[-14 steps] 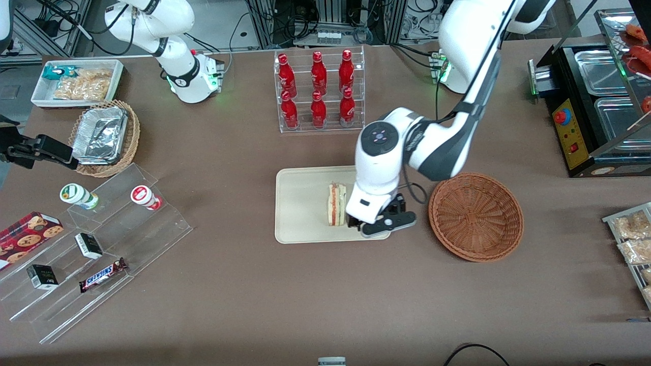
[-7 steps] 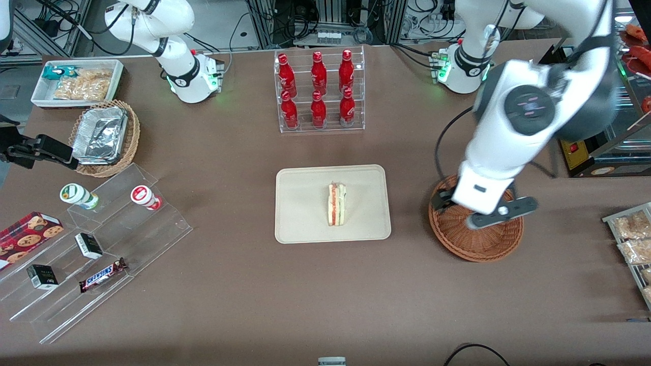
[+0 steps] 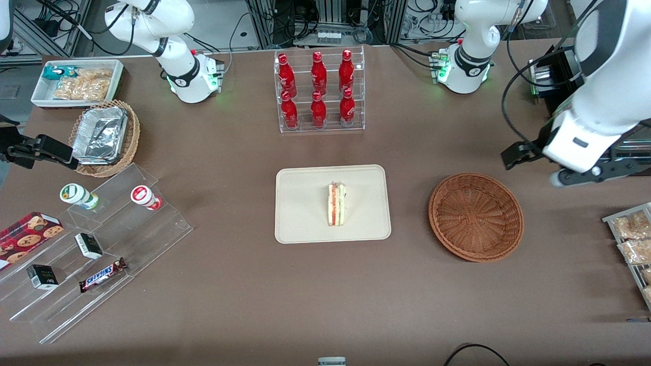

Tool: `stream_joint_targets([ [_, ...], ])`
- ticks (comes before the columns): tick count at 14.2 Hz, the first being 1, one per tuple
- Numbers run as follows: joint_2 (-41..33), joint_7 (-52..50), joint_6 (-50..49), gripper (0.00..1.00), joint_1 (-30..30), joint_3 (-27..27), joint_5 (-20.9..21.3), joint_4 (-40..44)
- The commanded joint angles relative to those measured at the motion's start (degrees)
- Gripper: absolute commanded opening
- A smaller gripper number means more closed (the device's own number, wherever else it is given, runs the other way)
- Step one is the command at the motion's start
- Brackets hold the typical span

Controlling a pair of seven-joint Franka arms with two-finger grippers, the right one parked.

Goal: Place sandwich from basket to tray

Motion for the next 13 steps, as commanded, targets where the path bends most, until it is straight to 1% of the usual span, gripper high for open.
stream_joint_targets([
  [1,-4.15,3.12,-1.86,1.00,3.17,-1.23,-0.57,-1.65],
  [6,-3.53,5.24,-5.55,1.00,2.92,-1.23,-0.84,-0.24],
  [10,-3.80,5.50,-5.03,1.00,3.18,-1.15,-1.10,-0.68],
  [13,-3.97,8.31,-4.85,1.00,3.27,-1.15,-0.93,-0.59],
])
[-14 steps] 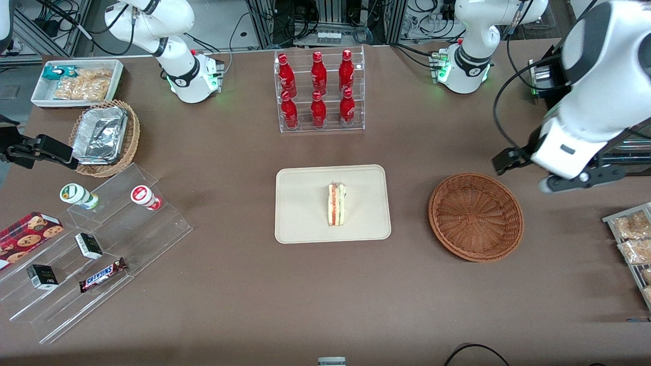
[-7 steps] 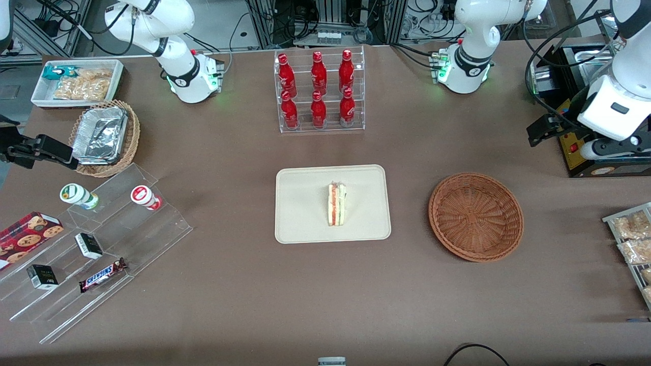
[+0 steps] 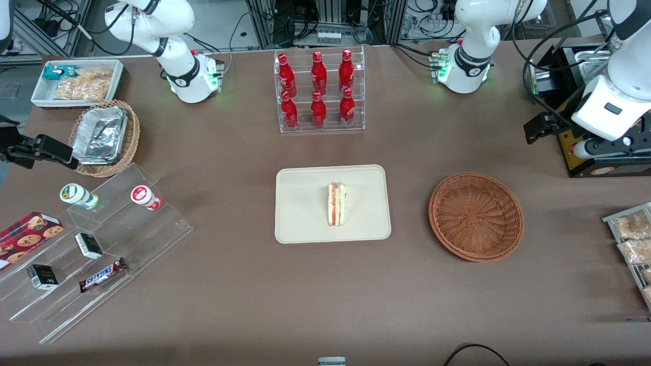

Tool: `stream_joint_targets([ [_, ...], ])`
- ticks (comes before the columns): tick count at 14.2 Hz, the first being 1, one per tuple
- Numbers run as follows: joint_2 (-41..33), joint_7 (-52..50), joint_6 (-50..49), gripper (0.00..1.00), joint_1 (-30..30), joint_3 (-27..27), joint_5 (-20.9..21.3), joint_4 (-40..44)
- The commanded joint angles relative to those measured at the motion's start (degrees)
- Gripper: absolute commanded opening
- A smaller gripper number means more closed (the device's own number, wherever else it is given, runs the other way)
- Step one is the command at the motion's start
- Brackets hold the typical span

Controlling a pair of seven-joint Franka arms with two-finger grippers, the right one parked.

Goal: Place sandwich from basket to tray

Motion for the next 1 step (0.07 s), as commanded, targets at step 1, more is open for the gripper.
stream_joint_targets([
  [1,-0.90,2.78,-0.30,1.00,1.16,-0.42,-0.95,-0.40],
])
